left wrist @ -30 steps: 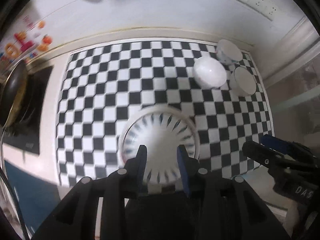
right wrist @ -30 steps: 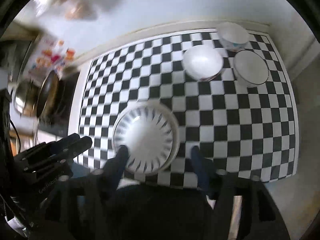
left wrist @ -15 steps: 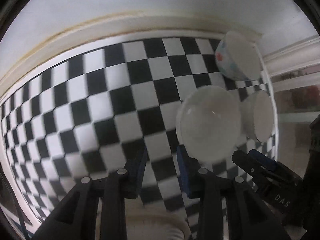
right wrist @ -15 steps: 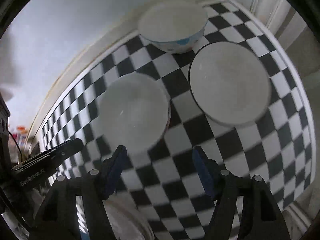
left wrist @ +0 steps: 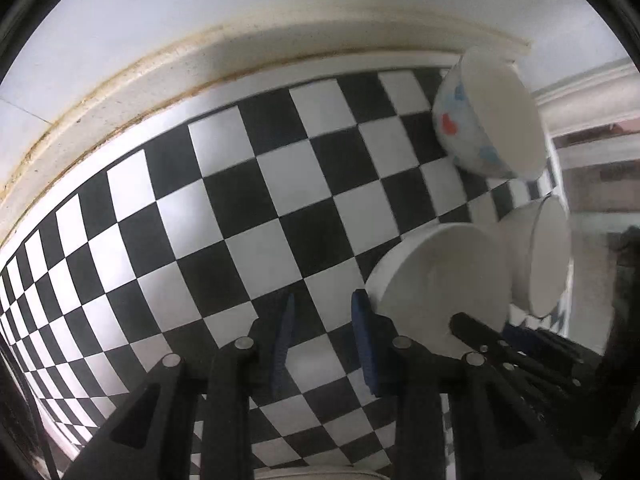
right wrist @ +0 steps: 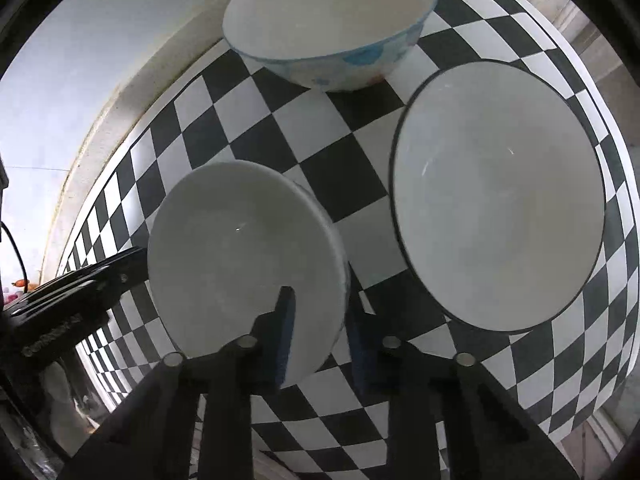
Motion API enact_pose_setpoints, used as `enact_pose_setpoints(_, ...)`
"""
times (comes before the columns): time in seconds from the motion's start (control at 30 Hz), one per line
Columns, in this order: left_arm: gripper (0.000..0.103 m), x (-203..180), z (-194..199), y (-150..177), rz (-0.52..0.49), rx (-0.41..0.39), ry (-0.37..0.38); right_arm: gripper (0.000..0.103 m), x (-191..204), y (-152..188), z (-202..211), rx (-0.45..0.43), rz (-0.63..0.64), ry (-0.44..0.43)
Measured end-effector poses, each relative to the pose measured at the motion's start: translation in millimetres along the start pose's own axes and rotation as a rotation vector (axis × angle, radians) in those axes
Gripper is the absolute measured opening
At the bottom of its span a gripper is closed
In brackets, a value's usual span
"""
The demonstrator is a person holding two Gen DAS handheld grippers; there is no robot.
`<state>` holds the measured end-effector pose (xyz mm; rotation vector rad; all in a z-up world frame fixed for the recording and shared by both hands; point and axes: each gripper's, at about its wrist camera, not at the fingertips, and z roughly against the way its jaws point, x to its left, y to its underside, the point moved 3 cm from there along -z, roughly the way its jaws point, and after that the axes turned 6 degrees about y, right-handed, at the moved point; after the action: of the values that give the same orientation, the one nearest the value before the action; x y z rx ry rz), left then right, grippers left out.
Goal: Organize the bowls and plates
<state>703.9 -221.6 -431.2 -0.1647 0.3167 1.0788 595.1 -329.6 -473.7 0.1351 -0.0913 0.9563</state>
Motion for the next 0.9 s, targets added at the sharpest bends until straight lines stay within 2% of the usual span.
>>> enact_pose_setpoints(0.17, 0.029, 3, 21, 0, 0.031, -0.016, 0.125, 0.026, 1, -2, 5, 0.001, 0.019, -0.004)
enact_pose_setpoints(0.4, 0.029, -3, -18, 3, 0.003, 0.084, 0.12, 0.026, 2, 0, -2, 0.023, 0.013, -0.006)
enact_pose_setpoints(0.43, 0.028, -4, -24, 5, 0.001, 0.084, 0.11, 0.024, 2, 1, -3, 0.025, 0.013, -0.005)
enact_pose_setpoints(0.47, 0.027, -6, -27, 5, -0.002, 0.077, 0.103, 0.015, -2, 1, -2, 0.027, 0.013, -0.006)
enact_pose_setpoints(0.5, 0.024, -6, -30, 5, -0.006, 0.076, 0.104, 0.014, -2, 1, -3, 0.026, 0.008, 0.0)
enact_pose_setpoints(0.53, 0.016, -7, -32, 5, -0.007, 0.079, 0.109, 0.013, -4, 1, -3, 0.021, 0.004, -0.003)
enact_pose_setpoints(0.77, 0.015, -14, -39, 18, 0.0, 0.061, 0.097, 0.013, -2, 5, 7, -0.021, 0.03, 0.017)
enact_pose_setpoints(0.9, 0.015, -11, -21, 33, 0.002, 0.033, 0.111, 0.013, 0, 14, 14, -0.025, 0.043, 0.002)
